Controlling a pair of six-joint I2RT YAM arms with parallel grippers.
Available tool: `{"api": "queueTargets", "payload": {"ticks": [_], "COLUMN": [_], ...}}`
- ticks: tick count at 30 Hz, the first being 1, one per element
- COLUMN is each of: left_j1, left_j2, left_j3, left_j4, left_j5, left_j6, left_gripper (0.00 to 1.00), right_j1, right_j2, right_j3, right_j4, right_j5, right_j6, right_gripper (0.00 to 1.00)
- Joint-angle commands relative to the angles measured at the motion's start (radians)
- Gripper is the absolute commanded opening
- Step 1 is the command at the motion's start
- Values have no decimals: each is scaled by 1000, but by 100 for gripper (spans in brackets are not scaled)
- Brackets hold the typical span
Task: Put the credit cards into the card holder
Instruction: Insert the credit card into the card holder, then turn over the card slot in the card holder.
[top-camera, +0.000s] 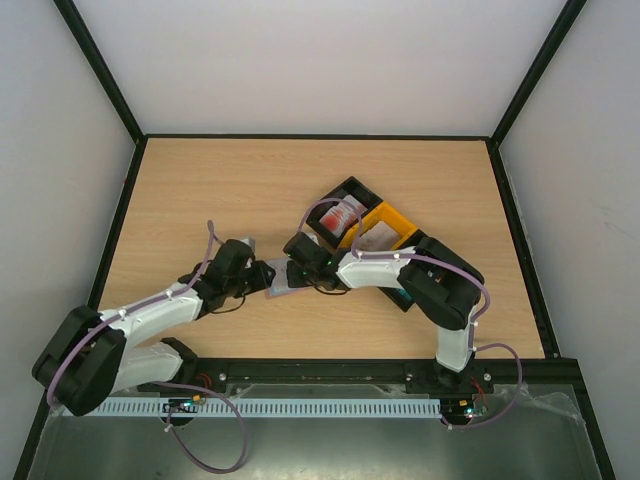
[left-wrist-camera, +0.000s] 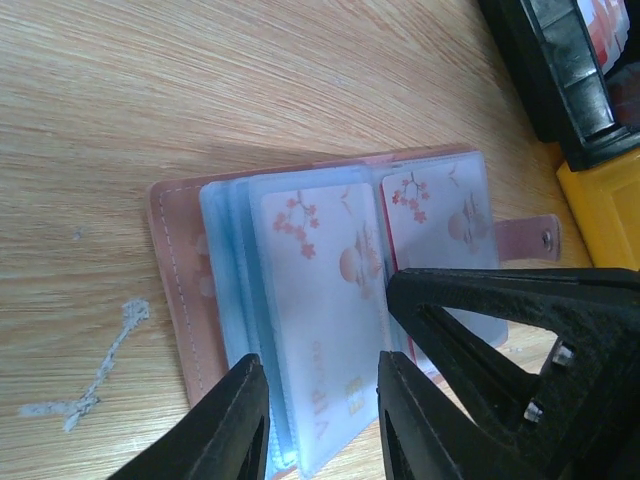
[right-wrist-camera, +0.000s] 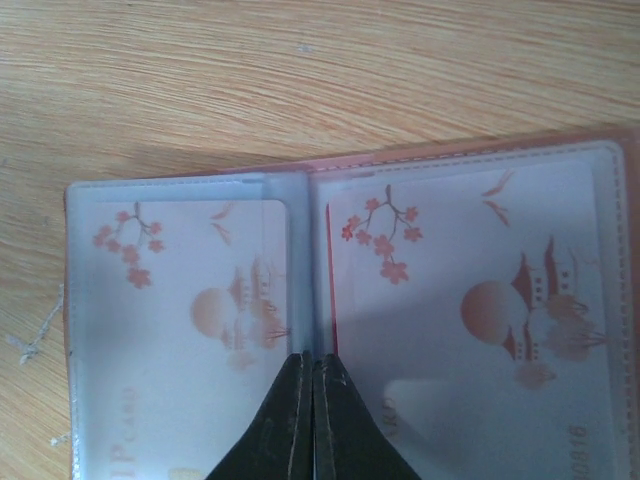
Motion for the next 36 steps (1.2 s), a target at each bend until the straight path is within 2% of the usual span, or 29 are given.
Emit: {"api": "queueTargets", "payload": {"ticks": [1, 7, 15, 16, 18, 19, 22, 25, 30, 36], "left_j1": [1, 3, 7, 7, 8, 9, 9, 11, 13, 14], "left_j2": [20, 57, 77, 76, 75, 74, 73, 74, 77, 83], "left_j3": [-17, -20, -14, -14, -14, -14, -13, -12, -12, -14], "left_j4": [40, 83, 76, 77, 74, 73, 69, 69, 72, 68], "left_j5": [21, 64, 47, 46, 44, 43, 39, 39, 39, 33], "left_j6": [0, -7, -15, -16, -16, -18, -16, -16, -15, -13], "left_gripper": [33, 33, 34, 33, 33, 33, 33, 33, 33, 33], "right_j1": [8, 8, 8, 8, 7, 8, 9, 8, 9, 10], "right_j2": [18, 18, -32, -54, -84, -96, -118, -113, -69, -16], "right_j3": [-28, -39, -60, -61, -67, -70, -70, -72, -59, -44], "right_j4": [-70, -49, -25, -28, -28, -30, -34, -21, 20, 49], "right_j5": [55, 35, 49, 57, 62, 62, 60, 31, -61, -130], "right_j6": [26, 17, 20, 20, 20, 20, 19, 17, 1, -9], "right_gripper": [2, 2, 2, 4, 20, 25, 29, 28, 16, 15]}}
